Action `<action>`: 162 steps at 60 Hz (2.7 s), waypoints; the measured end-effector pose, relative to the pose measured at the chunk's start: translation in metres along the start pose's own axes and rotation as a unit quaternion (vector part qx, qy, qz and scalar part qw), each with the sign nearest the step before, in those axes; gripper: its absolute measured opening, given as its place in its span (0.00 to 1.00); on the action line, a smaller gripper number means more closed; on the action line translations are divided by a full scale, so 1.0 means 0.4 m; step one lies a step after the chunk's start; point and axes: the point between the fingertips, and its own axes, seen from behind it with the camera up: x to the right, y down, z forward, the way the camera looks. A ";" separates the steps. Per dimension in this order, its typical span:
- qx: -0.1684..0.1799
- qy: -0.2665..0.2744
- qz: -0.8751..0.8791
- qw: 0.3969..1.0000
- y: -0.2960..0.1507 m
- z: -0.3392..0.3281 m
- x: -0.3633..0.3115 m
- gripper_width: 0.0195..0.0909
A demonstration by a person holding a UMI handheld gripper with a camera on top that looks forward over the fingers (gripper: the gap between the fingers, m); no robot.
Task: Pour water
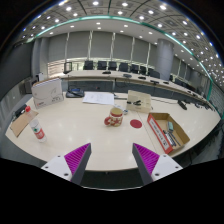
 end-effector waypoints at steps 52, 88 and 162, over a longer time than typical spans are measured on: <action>0.081 -0.083 -0.004 0.993 -0.002 0.281 -1.041 0.92; 0.137 -0.107 0.016 0.985 -0.183 0.340 -1.061 0.27; 0.005 -0.358 0.834 0.419 -0.534 0.760 -0.192 0.27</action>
